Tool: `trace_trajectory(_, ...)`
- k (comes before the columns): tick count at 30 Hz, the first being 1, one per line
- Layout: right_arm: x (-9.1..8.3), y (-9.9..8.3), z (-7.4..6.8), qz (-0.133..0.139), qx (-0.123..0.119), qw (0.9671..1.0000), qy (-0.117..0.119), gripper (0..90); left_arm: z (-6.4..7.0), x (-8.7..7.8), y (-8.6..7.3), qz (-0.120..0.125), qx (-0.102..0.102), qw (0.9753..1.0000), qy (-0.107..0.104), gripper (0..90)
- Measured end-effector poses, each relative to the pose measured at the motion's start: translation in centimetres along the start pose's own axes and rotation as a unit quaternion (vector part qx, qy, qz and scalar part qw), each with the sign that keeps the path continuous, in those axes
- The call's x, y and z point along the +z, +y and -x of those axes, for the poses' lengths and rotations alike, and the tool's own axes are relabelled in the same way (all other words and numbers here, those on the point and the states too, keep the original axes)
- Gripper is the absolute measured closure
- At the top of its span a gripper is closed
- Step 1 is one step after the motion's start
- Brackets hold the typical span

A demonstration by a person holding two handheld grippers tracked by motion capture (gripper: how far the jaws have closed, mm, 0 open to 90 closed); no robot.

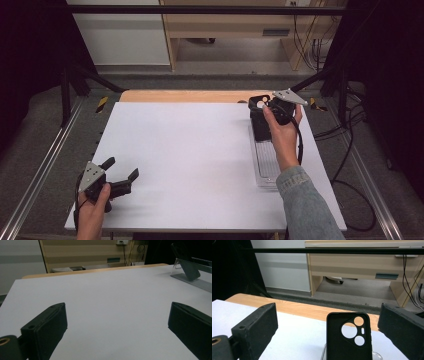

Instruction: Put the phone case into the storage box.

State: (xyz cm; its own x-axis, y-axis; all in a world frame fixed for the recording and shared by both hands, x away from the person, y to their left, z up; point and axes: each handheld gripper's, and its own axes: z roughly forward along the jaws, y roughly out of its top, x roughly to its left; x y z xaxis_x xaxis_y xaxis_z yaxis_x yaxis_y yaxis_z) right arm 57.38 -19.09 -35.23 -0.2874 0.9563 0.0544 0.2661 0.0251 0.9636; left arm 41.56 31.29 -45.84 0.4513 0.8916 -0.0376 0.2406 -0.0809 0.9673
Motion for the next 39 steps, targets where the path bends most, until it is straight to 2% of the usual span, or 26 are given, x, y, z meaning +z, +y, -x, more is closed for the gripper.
trace_trajectory(13, -0.7, -0.2, 0.0, 0.003, -0.003, 1.0000, 0.007, 3.7, 0.0, 0.0, 0.0, 0.000, 0.001, 1.0000, -0.001, 2.4)
trace_trajectory(30, -2.5, 0.5, 0.1, 0.025, 0.002, 0.9995, 0.020, 3.7, 0.1, 0.0, 0.0, -0.001, 0.005, 0.9999, -0.010, 2.4)
trace_trajectory(39, -3.7, 0.6, 0.7, 0.040, -0.003, 0.9990, 0.020, 4.0, 0.2, -0.4, 0.2, 0.003, 0.007, 0.9999, -0.011, 2.4)
